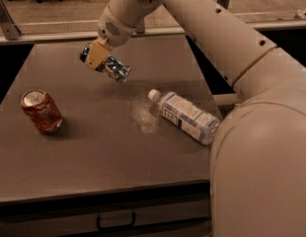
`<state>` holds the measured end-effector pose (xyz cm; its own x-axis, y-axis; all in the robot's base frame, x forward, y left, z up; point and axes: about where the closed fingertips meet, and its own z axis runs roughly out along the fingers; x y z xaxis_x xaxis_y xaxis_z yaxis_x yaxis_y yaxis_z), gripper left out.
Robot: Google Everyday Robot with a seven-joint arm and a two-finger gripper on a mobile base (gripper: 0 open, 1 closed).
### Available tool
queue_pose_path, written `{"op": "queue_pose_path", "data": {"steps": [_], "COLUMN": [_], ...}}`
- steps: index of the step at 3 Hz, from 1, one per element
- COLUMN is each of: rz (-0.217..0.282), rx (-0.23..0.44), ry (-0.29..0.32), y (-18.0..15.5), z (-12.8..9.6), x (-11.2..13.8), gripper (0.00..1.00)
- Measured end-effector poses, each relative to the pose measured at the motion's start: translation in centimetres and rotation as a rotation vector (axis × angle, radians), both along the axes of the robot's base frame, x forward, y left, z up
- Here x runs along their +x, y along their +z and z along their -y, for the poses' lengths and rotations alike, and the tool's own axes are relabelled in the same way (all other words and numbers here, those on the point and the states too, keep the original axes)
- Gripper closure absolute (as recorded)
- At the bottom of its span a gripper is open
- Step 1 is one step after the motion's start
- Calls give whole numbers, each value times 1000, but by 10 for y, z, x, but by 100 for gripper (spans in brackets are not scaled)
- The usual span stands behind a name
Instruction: Place redbull can upright
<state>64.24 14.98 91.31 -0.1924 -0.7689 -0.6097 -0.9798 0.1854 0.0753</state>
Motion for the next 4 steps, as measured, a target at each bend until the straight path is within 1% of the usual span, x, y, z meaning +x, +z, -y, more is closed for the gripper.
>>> {"op": "queue_pose_path", "data": {"steps": [1, 2, 3, 4], "rz": [36, 109, 224, 314], "rx": [92, 212, 380, 489], "ry": [25, 44, 49, 42], "y": [1, 2, 7, 16], "z": [6, 13, 10, 7], "x": [-14, -35, -25, 4], "gripper": [100, 100, 100, 100]}}
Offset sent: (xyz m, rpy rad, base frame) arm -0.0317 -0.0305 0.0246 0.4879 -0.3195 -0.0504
